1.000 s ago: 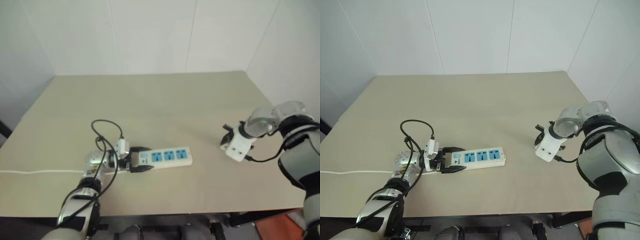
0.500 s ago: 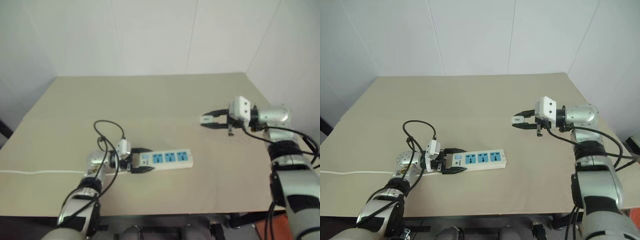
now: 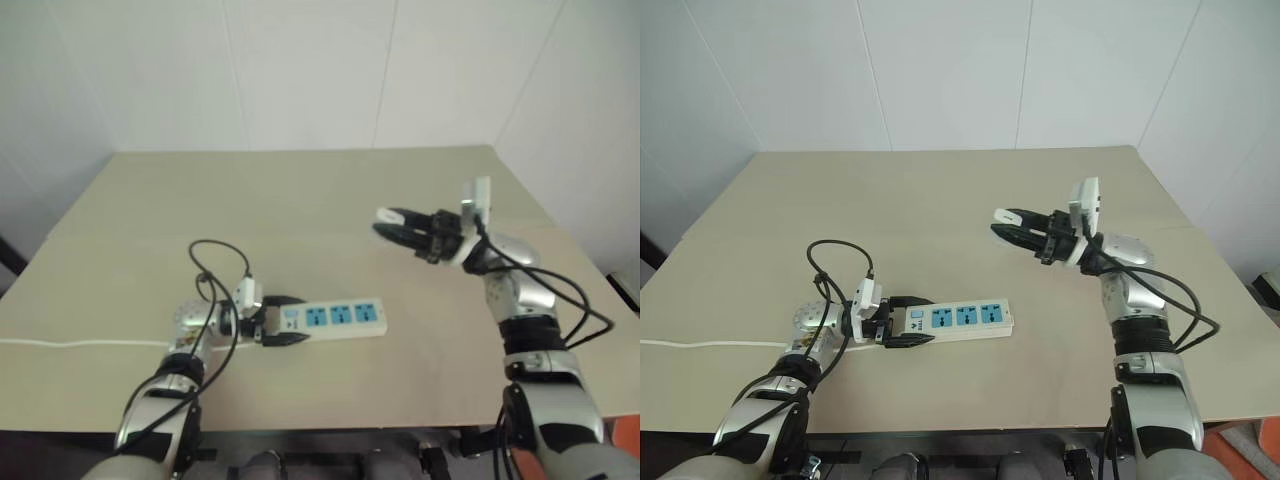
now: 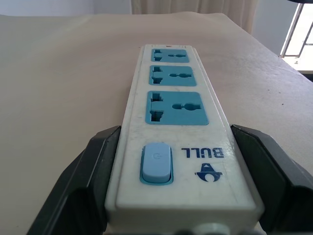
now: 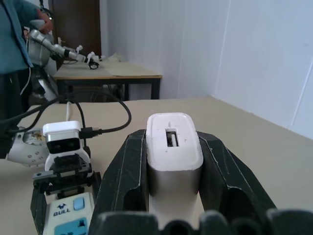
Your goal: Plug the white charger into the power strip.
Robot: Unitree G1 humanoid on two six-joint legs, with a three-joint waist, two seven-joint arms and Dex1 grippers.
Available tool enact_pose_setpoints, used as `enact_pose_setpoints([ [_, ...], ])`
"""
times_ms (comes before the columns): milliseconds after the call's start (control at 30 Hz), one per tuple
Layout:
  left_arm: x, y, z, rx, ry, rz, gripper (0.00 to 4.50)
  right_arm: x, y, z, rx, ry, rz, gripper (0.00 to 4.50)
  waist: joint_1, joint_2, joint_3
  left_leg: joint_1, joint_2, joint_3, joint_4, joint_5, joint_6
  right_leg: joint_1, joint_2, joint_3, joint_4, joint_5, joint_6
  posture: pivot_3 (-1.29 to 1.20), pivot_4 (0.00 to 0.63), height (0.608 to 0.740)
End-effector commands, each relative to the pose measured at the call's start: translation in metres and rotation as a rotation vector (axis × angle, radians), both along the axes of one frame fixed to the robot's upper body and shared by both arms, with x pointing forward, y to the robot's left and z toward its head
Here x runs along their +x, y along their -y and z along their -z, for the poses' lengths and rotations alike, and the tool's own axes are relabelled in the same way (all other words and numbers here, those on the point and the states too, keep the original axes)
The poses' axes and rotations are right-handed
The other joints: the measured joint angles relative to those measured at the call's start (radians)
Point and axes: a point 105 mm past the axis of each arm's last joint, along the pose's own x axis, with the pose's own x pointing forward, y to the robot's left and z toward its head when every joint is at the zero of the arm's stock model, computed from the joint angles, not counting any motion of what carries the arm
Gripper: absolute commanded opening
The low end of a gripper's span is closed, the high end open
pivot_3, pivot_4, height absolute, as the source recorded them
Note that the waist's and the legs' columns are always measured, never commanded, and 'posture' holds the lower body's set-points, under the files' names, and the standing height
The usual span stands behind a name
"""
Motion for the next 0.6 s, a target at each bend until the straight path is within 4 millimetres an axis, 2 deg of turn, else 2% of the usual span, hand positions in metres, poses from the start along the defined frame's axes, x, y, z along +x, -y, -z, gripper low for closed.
enact_pose_setpoints([
  [33,-0.002,-0.004,0.002,0.022,-0.009,0.012,3.28,-0.016,-0.013,-0.004,0.009,0.005,-0.115,1.12,-0.001,0.0,0.0,0.0,0.0,0.0,0.0,0.0,0.0,0.0,0.0,0.0,0.0,0.0,0.0,0.0,0.15,0.74],
  [433,-0.003,-0.006,0.005,0.027,-0.025,0.01,3.28,-0.039,-0.059,0.034,-0.058,-0.061,-0.341,1.12,-0.003,0.0,0.0,0.0,0.001,0.0,0.0,0.0,0.0,-0.001,0.002,0.0,0.0,0.0,0.0,0.0,0.15,0.74],
  [600,-0.005,-0.007,0.008,0.025,-0.048,0.013,3.28,-0.041,-0.07,0.044,-0.09,-0.051,-0.386,1.12,-0.003,0.0,0.0,0.0,0.002,0.0,0.0,0.0,0.0,-0.001,0.002,0.0,0.0,0.0,0.0,0.0,0.15,0.74],
])
